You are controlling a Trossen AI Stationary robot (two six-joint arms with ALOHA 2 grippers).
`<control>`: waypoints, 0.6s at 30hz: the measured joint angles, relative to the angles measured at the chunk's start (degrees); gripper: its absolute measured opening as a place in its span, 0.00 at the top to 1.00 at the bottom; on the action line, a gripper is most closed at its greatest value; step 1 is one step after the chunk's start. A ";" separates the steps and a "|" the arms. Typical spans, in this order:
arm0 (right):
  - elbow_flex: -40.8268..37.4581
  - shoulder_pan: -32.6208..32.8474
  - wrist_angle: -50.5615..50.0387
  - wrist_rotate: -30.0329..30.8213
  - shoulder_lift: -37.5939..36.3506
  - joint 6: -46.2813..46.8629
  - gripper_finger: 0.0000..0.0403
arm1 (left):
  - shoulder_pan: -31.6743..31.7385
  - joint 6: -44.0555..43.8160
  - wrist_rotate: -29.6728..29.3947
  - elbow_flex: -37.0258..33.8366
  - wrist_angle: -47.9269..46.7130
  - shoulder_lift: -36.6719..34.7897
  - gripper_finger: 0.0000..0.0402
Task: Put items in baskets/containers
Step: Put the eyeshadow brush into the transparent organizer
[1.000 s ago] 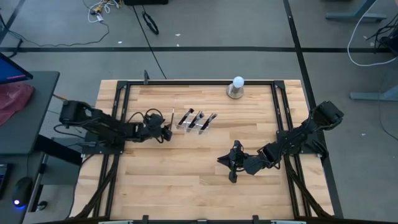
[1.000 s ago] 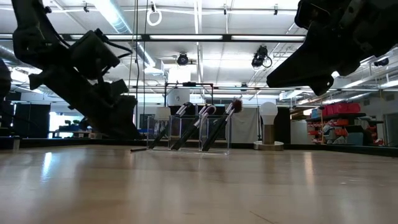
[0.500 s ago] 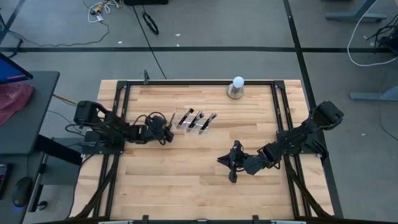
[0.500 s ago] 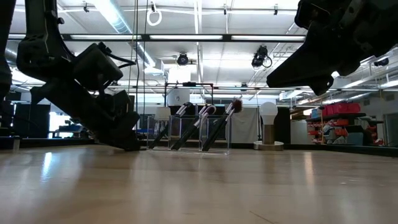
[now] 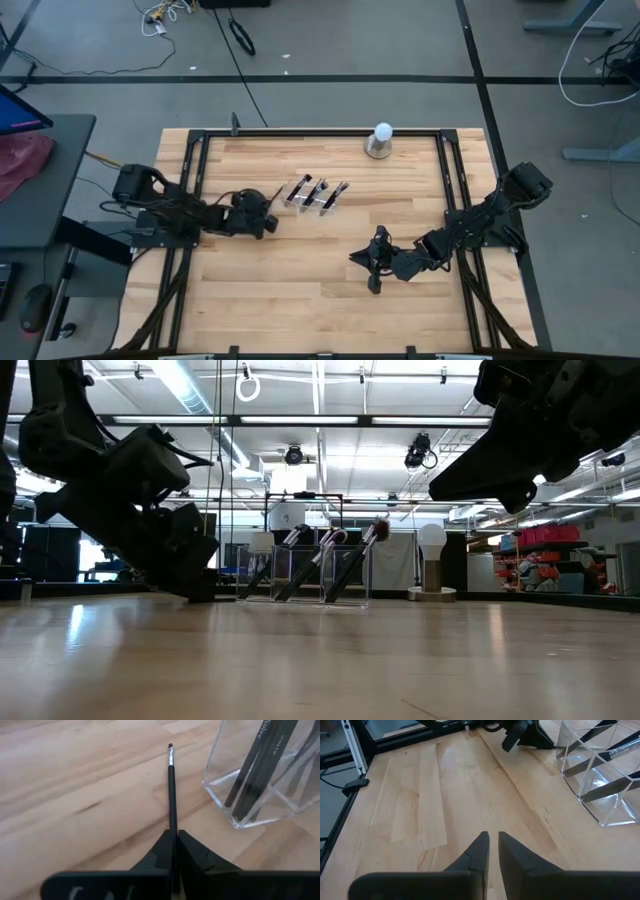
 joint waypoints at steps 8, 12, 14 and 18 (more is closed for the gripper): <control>0.00 0.49 0.02 -0.01 0.00 0.67 0.89 | -10.68 -13.36 -6.49 -0.40 -6.85 -0.74 0.97; 0.00 0.89 0.02 -0.01 0.00 1.28 0.89 | -17.96 -19.72 -8.10 -0.66 -8.36 -1.27 0.96; 0.00 0.92 0.02 -0.01 0.00 1.44 0.89 | -21.69 -23.29 -8.70 -0.66 -8.97 -1.41 0.95; 0.00 0.92 0.02 -0.01 0.00 1.63 0.89 | -29.29 -29.47 -9.75 0.53 -9.76 -1.38 0.96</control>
